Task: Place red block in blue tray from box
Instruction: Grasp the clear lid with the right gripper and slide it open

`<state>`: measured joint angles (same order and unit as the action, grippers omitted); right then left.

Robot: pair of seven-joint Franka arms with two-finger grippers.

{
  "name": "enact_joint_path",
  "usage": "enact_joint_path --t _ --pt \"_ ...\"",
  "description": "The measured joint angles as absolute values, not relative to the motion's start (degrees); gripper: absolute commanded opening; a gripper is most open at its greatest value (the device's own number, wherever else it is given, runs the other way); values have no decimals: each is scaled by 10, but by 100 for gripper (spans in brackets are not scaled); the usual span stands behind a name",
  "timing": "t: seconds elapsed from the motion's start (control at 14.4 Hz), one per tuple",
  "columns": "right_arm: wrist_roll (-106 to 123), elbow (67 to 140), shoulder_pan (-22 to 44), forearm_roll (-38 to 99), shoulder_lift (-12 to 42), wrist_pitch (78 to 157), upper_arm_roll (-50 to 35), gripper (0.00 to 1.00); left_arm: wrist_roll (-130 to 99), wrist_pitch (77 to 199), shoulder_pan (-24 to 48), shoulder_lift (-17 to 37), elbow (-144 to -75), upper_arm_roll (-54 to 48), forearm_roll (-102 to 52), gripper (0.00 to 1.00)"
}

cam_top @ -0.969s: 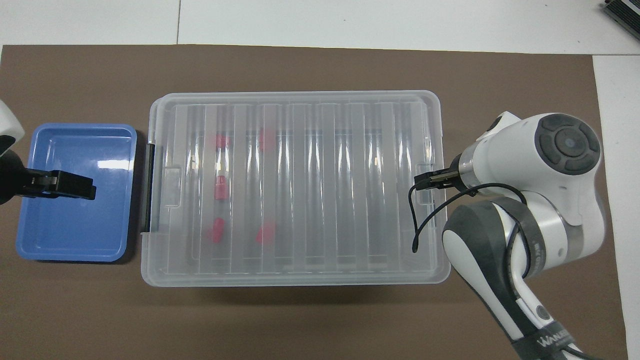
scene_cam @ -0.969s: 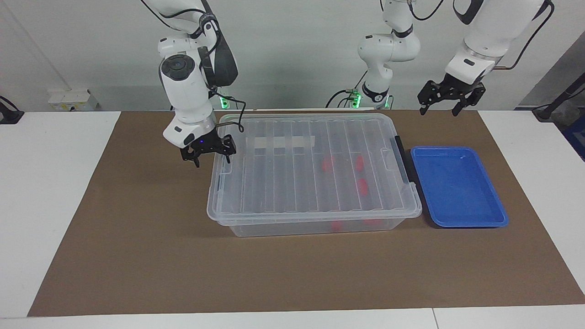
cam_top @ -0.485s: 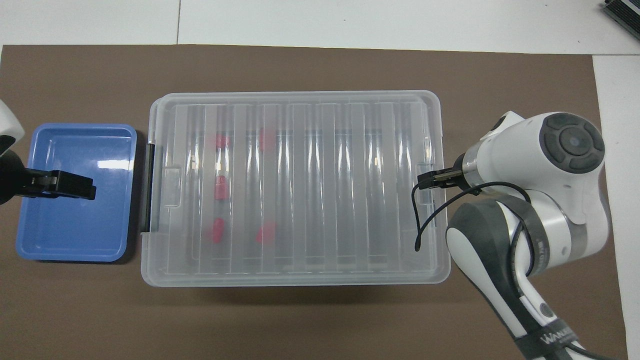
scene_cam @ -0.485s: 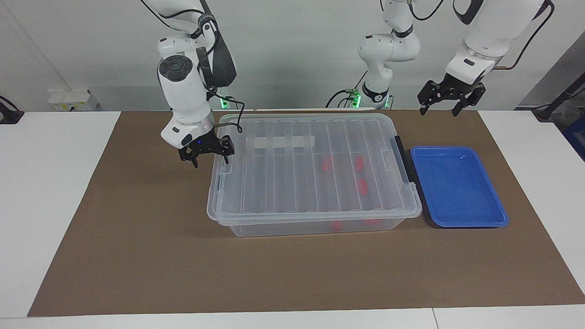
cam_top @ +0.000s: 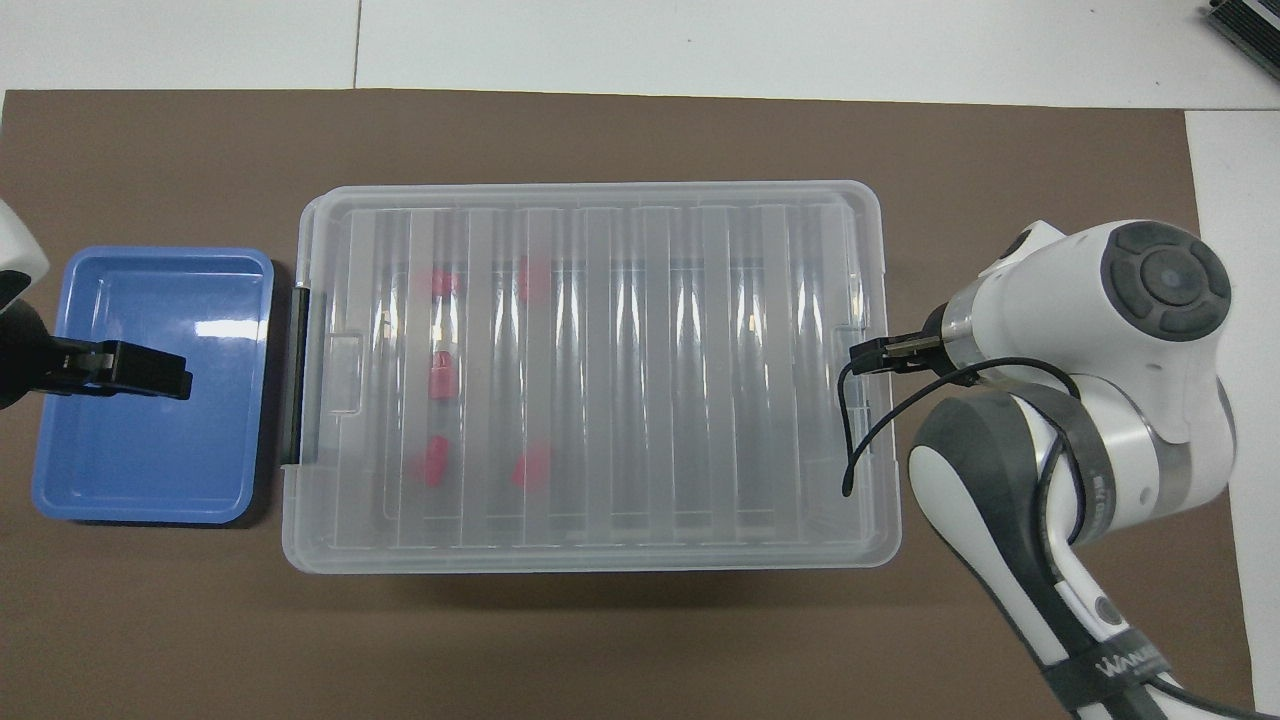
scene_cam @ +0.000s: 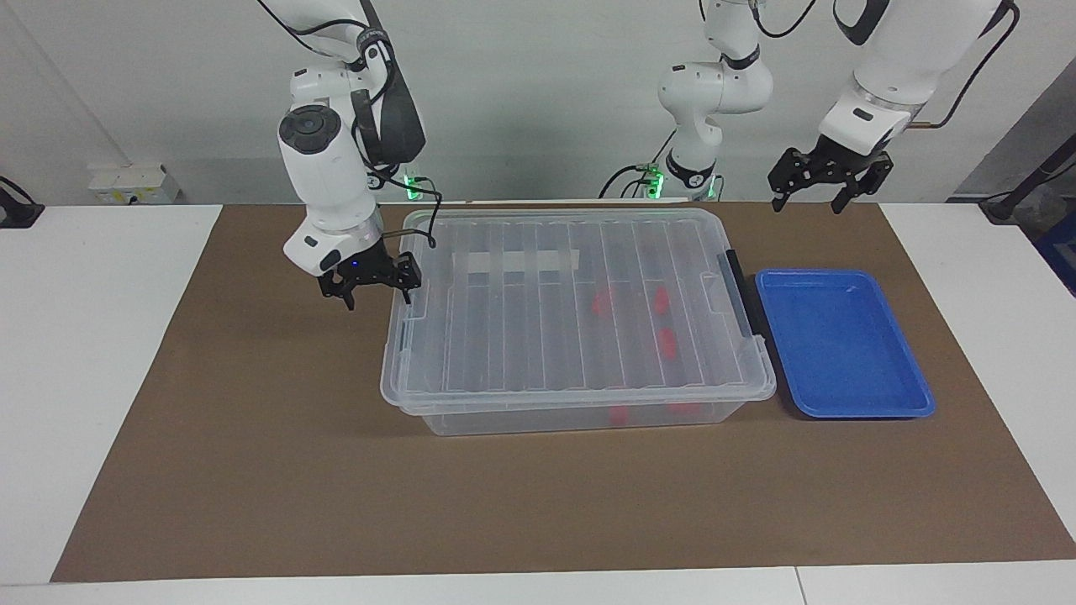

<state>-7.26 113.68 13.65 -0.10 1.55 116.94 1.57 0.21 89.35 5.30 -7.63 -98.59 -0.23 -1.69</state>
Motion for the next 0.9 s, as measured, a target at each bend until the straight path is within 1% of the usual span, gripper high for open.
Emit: enact_joint_path --t 0.62,0.9 --pt "-73 1136 127 -18 16 1169 16 100 2 893 53 -76 -986 -2 -17 100" --pt "-65 1136 111 -22 16 1169 17 100 2 893 53 -76 -986 -2 -17 100"
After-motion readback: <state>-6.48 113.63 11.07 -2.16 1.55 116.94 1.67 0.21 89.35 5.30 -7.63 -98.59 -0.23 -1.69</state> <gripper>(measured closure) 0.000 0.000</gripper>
